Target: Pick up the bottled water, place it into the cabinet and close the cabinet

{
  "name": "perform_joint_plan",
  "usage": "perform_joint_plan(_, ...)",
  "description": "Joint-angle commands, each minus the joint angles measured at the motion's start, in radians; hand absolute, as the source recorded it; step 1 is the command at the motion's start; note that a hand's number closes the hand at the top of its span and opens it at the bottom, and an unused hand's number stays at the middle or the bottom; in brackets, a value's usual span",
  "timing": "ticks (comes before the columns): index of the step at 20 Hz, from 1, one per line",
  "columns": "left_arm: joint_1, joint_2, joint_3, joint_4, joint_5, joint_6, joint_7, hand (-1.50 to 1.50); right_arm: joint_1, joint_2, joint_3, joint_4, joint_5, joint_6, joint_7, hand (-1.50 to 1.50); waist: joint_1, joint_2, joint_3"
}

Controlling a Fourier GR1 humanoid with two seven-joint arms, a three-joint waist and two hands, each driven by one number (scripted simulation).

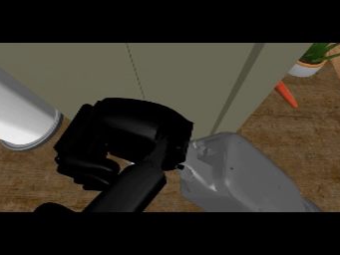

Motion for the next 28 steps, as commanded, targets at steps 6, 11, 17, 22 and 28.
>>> perform_joint_plan(6,0.087,-0.124,0.089,0.020,-0.052,-0.132,-0.018,-1.50,0.072,-0.059,-0.137,0.204,-0.016,0.179,-0.063,1.50,-0.028,0.000,0.001)
perform_joint_plan(11,0.076,-0.129,0.126,-0.036,-0.017,-0.121,0.079,-1.50,0.022,-0.042,-0.196,0.396,0.061,0.242,-0.163,1.50,-0.027,0.003,0.002)
perform_joint_plan(17,-0.017,-0.152,0.121,0.030,-0.037,-0.135,0.122,-1.50,-0.100,-0.095,-0.288,0.523,0.159,0.328,-0.292,1.50,-0.028,0.007,0.000)
perform_joint_plan(22,-0.008,-0.186,0.122,-0.007,-0.054,-0.147,0.158,-1.50,-0.138,-0.057,-0.299,0.579,0.243,0.298,-0.385,1.50,-0.022,0.007,0.001)
perform_joint_plan(28,-0.027,-0.209,0.130,0.019,-0.066,-0.163,0.159,-1.50,-0.195,-0.061,-0.328,0.556,0.319,0.210,-0.440,-1.50,-0.020,0.005,-0.001)
